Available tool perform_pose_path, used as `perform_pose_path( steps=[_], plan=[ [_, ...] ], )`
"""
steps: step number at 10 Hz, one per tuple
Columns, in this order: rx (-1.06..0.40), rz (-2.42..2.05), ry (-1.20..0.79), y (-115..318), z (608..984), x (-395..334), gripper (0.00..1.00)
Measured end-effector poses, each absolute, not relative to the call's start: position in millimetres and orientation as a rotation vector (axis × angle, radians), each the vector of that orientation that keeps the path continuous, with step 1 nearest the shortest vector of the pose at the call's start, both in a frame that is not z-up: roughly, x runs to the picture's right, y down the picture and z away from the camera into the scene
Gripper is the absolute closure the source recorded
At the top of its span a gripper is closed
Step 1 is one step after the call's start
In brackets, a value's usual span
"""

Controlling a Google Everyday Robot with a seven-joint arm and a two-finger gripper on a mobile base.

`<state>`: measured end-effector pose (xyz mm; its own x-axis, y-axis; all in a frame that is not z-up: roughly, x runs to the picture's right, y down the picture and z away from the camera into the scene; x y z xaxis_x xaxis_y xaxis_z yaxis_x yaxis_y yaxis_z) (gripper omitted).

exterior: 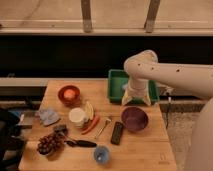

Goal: Place grapes in purple bowl

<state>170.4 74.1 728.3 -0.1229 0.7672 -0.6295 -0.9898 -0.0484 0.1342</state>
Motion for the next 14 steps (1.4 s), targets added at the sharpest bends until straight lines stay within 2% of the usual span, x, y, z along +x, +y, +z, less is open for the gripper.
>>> perform_pose_path(
  steps=[9,14],
  plan=[
    [-0.465,1.566,0.608,73,728,163,0.22],
    [-0.539,1.367,0.483,60,727,68,0.22]
  ],
)
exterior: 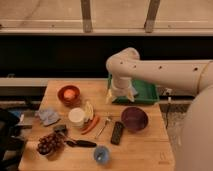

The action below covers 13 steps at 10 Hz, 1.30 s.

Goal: Place grapes in purple bowl

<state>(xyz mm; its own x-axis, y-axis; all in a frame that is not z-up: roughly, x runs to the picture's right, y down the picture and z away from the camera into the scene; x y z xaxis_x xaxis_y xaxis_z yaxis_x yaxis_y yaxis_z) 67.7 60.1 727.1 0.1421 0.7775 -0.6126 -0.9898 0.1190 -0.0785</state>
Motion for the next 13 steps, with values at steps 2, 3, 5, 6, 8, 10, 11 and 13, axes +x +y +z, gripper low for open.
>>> perform_pose_path(
  steps=[2,3,5,6,8,10,11,13],
  plan=[
    [-0.589,1.249,0.423,61,722,3,0.22],
    [-0.613,1.197,0.396,65,717,-25,0.22],
    [-0.657,1.100,0.345,78,703,-83,0.22],
    [-0.658,1.090,0.343,80,701,-87,0.22],
    [-0.653,1.088,0.344,79,701,-86,0.22],
    [-0.655,1.089,0.343,79,701,-86,0.22],
    [-0.654,1.090,0.344,79,701,-85,0.22],
    [-0.651,1.065,0.325,80,699,-93,0.22]
  ],
)
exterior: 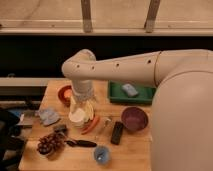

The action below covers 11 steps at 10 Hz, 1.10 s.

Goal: Place grapes in purple bowl

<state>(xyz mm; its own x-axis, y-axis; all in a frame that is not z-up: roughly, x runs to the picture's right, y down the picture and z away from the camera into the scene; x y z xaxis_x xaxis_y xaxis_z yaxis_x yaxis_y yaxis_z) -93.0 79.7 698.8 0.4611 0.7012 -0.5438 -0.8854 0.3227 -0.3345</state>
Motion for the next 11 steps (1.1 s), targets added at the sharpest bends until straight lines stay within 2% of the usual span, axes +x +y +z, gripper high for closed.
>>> perform_pose_path(
  steps=[8,11],
  plan=[
    [-0.683,0.761,0.108,131,640,-241,0.22],
    [-0.731,0.663,0.084,163,640,-274,0.22]
  ],
)
